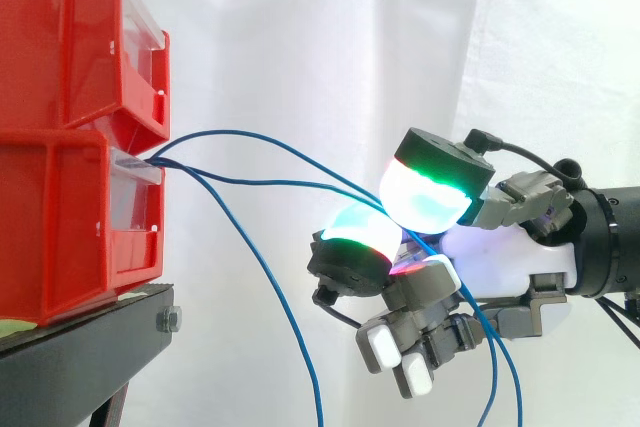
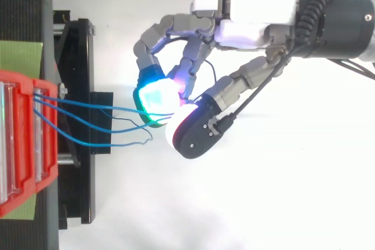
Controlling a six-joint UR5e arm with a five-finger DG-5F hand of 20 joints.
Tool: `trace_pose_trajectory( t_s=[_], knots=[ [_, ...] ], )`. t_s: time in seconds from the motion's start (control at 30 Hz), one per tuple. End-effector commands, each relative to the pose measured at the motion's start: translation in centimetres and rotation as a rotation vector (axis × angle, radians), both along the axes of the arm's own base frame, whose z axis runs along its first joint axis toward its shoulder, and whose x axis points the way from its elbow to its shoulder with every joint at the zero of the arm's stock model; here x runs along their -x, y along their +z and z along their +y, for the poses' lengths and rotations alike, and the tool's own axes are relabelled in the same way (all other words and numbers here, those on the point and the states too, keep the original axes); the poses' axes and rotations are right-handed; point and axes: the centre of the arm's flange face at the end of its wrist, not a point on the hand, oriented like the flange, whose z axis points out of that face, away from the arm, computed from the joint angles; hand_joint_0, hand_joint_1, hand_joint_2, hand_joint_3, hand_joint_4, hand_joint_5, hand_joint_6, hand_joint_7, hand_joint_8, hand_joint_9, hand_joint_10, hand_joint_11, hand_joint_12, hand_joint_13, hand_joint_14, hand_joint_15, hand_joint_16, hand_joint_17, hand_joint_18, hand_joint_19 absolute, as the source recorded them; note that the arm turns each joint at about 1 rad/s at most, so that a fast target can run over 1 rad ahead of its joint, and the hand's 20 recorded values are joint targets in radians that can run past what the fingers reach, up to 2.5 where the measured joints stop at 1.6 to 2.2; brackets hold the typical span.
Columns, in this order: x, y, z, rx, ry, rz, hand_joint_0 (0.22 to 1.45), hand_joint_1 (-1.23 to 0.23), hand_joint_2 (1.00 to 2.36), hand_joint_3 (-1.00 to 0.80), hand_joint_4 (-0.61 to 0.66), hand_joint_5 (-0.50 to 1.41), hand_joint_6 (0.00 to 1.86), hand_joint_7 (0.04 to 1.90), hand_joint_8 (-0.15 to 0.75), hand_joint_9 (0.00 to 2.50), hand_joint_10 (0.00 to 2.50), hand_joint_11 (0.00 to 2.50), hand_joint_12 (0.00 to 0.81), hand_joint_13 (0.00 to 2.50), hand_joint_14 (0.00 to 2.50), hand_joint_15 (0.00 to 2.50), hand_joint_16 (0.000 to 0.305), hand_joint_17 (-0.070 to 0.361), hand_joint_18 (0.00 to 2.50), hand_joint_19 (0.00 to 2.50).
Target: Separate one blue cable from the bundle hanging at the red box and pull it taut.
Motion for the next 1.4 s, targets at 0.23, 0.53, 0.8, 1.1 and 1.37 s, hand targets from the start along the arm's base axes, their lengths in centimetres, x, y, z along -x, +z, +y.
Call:
trace_pose_trajectory(
  t_s=[0.23,0.53,0.8,1.1,1.37],
  knots=[
    [0.03,0.08,-0.23,-0.001,-0.003,0.0,0.61,-0.81,1.01,-0.42,0.17,-0.18,0.85,1.21,0.373,1.13,0.03,1.04,0.403,0.84,0.02,0.57,0.055,0.123,0.86,0.6],
    [-0.02,0.11,-0.12,0.0,-0.003,-0.004,0.57,-0.83,1.0,-0.5,0.18,-0.18,0.83,1.19,0.387,1.13,0.03,1.06,0.413,0.84,0.02,0.57,0.056,0.126,0.85,0.6],
    [0.03,0.01,-0.67,0.0,-0.008,-0.004,0.56,-0.88,1.0,-0.5,0.18,-0.17,0.82,1.2,0.384,1.13,0.03,1.06,0.413,0.85,0.02,0.57,0.056,0.125,0.86,0.6],
    [0.07,-0.02,-0.67,-0.001,-0.008,0.0,0.52,-0.96,1.0,-0.5,0.19,-0.17,0.81,1.2,0.388,1.12,0.03,1.07,0.421,0.85,0.02,0.57,0.058,0.13,0.87,0.6],
    [0.09,0.08,-0.68,-0.001,-0.008,0.0,0.55,-0.88,1.0,-0.5,0.18,-0.16,0.79,1.2,0.385,1.13,0.03,1.07,0.412,0.85,0.02,0.57,0.056,0.127,0.86,0.61]
  ],
)
